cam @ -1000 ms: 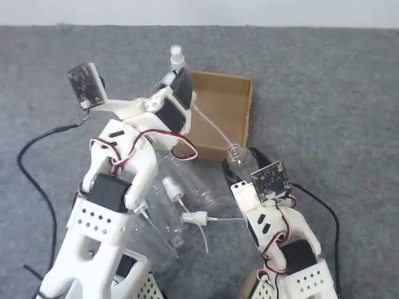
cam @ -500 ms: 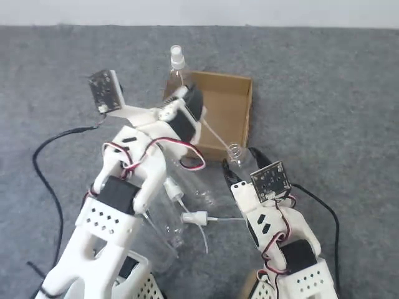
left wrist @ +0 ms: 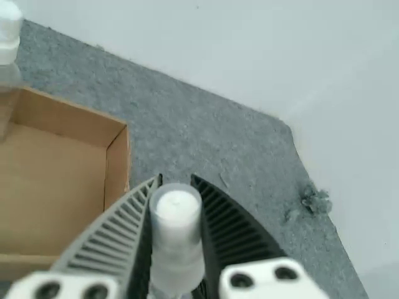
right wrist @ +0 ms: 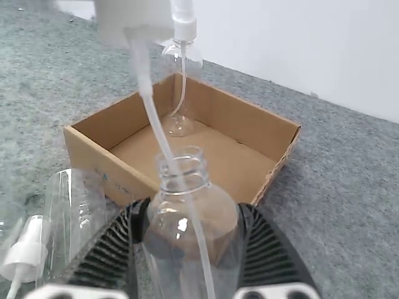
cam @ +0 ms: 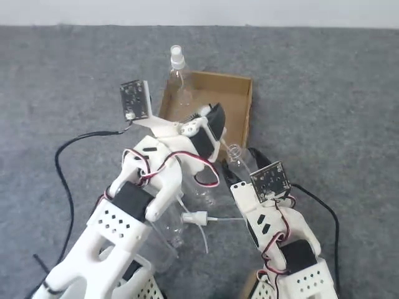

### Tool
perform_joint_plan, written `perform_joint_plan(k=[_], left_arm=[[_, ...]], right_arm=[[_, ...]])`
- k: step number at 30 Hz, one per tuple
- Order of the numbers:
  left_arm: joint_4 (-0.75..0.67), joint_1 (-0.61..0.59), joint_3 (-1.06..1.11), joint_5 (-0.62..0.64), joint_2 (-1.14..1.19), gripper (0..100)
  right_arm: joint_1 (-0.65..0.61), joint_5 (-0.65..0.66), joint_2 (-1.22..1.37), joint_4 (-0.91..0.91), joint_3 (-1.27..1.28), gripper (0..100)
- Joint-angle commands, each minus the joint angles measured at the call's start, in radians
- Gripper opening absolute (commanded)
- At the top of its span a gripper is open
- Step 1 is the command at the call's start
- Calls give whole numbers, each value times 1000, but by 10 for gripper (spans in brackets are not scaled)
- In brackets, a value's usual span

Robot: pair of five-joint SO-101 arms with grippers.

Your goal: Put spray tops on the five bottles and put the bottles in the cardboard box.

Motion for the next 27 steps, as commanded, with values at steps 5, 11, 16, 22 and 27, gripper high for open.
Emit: perform_joint_plan(k=[5, 11, 16, 22, 27], left_arm=[[-28, 61, 30, 3, -31, 11], [-94, 61, 77, 3, -31, 11], [-256, 61, 177, -21, -31, 11], [-308, 60, 219, -51, -31, 12], [-307, 60, 220, -106, -31, 13]], right_arm=[[2, 15, -16, 22, 23, 6], [2, 15, -16, 27, 23, 6], [2, 15, -16, 28, 23, 6], [-1, 15, -16, 28, 23, 6], [-1, 15, -16, 30, 23, 6]])
